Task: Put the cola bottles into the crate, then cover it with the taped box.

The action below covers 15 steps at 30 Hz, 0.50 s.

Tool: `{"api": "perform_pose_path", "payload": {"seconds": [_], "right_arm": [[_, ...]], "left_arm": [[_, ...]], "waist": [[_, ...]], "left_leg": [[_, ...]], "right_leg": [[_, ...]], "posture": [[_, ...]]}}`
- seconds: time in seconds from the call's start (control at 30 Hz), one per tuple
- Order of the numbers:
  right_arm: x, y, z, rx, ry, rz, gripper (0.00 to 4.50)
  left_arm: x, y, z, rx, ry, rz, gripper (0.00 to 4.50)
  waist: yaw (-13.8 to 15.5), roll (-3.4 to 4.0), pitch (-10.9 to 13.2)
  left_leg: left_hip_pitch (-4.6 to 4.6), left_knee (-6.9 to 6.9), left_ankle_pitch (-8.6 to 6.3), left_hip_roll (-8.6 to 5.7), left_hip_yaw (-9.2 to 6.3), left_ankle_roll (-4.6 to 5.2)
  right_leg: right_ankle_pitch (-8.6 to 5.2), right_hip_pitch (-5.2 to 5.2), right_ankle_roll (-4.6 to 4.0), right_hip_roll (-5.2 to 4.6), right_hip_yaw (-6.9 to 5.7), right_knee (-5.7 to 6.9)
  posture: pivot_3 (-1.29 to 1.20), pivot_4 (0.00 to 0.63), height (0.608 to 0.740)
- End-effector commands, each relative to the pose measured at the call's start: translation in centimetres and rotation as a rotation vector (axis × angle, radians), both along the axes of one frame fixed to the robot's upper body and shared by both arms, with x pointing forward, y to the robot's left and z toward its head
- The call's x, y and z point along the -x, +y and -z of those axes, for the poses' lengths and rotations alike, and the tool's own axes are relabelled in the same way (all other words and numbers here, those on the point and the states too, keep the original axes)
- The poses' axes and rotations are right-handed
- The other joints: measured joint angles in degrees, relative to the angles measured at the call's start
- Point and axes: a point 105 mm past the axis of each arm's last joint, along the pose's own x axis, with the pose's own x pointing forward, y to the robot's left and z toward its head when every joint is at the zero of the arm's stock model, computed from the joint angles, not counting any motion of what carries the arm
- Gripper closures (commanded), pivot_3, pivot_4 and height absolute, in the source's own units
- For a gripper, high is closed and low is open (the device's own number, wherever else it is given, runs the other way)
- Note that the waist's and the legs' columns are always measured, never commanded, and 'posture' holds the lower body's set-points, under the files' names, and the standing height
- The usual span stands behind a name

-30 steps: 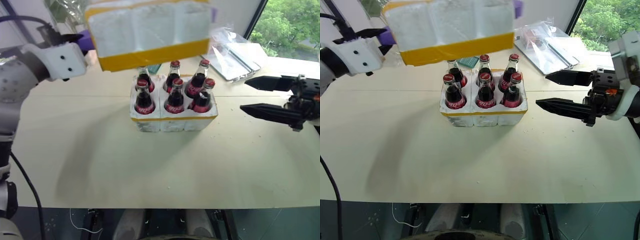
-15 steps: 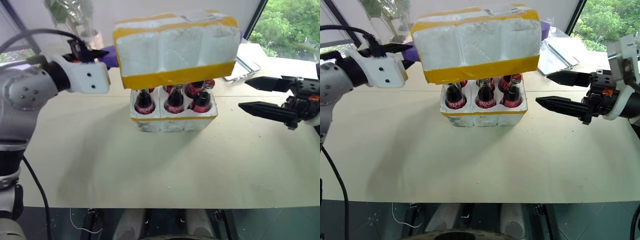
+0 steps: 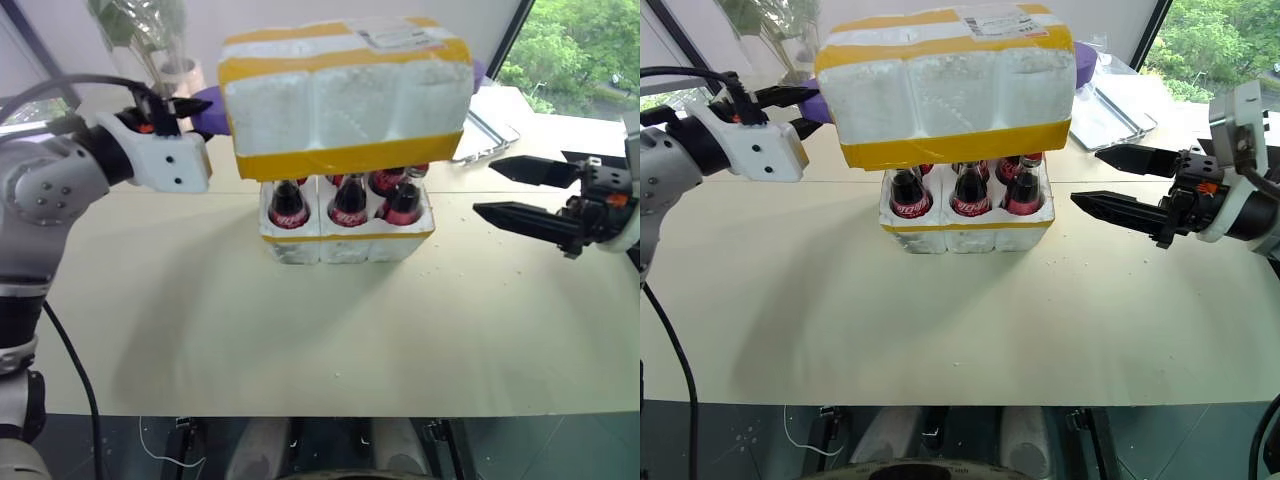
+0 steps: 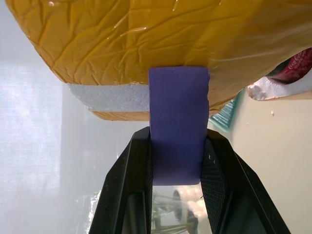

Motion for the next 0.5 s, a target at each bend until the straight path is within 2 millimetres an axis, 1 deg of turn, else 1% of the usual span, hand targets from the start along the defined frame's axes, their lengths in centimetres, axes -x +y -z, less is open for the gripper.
{"api": "perform_pose_path", "payload": {"seconds": [0.03, 0.1, 0.23, 0.33, 0.5], "right_arm": [[0.1, 0.2, -1.1, 0.000, -0.057, -0.011, 0.00], [0.1, 0.2, -1.1, 0.001, -0.058, -0.011, 0.00], [0.0, 0.1, -1.1, 0.001, -0.060, -0.008, 0.00], [0.2, -0.1, -1.3, 0.001, -0.065, 0.001, 0.00], [0.3, -0.1, -1.4, 0.006, -0.069, 0.005, 0.00]], "left_arm": [[0.5, 0.4, -0.8, 0.040, -0.048, 0.043, 3.19], [0.5, 0.1, -0.8, 0.066, -0.060, 0.080, 3.19], [0.3, -0.5, -0.4, 0.061, -0.069, 0.116, 3.19], [-0.3, -1.2, 0.3, 0.035, -0.066, 0.117, 3.19], [-1.0, -0.5, 2.0, -0.065, -0.049, 0.046, 3.19]], "waist": [[0.0, 0.00, 0.0], [0.0, 0.00, 0.0], [0.1, 0.00, 0.0], [0.1, 0.00, 0.0], [-0.1, 0.00, 0.0]], "left_leg": [[0.00, 0.00, 0.00, 0.00, 0.00, 0.00], [0.01, 0.00, 0.00, 0.00, 0.00, 0.00], [0.00, 0.01, 0.00, -0.01, 0.00, 0.00], [0.01, 0.01, 0.00, -0.01, -0.01, 0.00], [0.01, 0.01, 0.00, -0.02, 0.00, 0.00]], "right_leg": [[0.00, 0.00, 0.00, 0.00, 0.00, 0.00], [0.00, 0.00, 0.00, 0.00, 0.00, 0.01], [0.00, 0.01, 0.01, -0.01, 0.00, 0.00], [0.00, 0.01, 0.01, -0.01, 0.00, 0.01], [0.01, 0.01, 0.02, 0.00, 0.00, 0.01]], "posture": [[0.00, 0.150, 0.738], [0.00, 0.150, 0.738], [0.00, 0.150, 0.738], [0.00, 0.150, 0.738], [0.00, 0.150, 0.738]]}}
